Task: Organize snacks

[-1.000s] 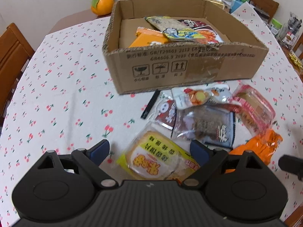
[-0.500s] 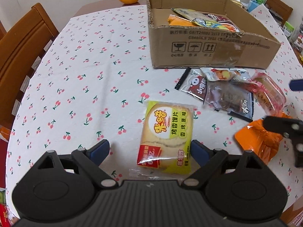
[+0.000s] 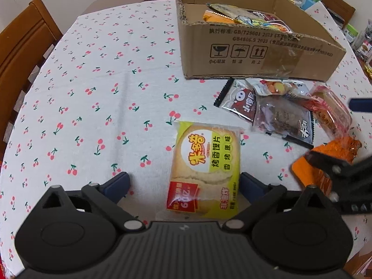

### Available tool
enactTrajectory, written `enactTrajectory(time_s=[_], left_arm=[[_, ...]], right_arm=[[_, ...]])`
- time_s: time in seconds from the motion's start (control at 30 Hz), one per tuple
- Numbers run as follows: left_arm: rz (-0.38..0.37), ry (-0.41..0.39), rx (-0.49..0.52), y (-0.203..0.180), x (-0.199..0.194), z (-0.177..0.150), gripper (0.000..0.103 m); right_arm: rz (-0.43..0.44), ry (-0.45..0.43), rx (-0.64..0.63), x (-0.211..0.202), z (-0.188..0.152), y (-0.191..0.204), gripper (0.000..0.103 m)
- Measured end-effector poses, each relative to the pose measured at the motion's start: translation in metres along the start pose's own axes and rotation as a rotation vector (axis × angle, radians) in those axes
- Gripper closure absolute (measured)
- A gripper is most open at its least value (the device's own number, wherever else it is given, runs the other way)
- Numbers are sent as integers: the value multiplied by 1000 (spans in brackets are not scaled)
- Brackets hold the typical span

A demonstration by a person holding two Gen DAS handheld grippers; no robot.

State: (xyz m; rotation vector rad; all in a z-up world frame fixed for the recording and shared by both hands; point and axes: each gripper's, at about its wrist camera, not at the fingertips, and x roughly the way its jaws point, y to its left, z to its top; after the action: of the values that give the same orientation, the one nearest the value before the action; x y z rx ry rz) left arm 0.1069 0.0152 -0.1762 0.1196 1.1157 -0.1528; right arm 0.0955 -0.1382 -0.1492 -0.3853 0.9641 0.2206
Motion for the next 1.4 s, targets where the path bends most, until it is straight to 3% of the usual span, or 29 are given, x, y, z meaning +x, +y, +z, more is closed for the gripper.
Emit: enactTrajectory(time_s=[0.33,0.6,0.77,1.07,1.2,1.4], left_arm=[[-37,-10,62,1,5,5,0],[-53,1,85,3,8,9,0],[-71,-8,122,3,10,10,0],[-98,-13,172,3,11,11,0],[-103,-14,180,4,12,13,0],[-98,-28,178,1,10,10,0]], right_arm=[[-9,51,108,-25,-40,-19,0],[-27,30,213,-13,-7,-18,0],[-89,43,182,2,8,1,0],[-175,145,193,-8,-32,-1,0],[-159,179,308,-18,-58,-19,0],[-19,170,516,-18,-87,-45,0]])
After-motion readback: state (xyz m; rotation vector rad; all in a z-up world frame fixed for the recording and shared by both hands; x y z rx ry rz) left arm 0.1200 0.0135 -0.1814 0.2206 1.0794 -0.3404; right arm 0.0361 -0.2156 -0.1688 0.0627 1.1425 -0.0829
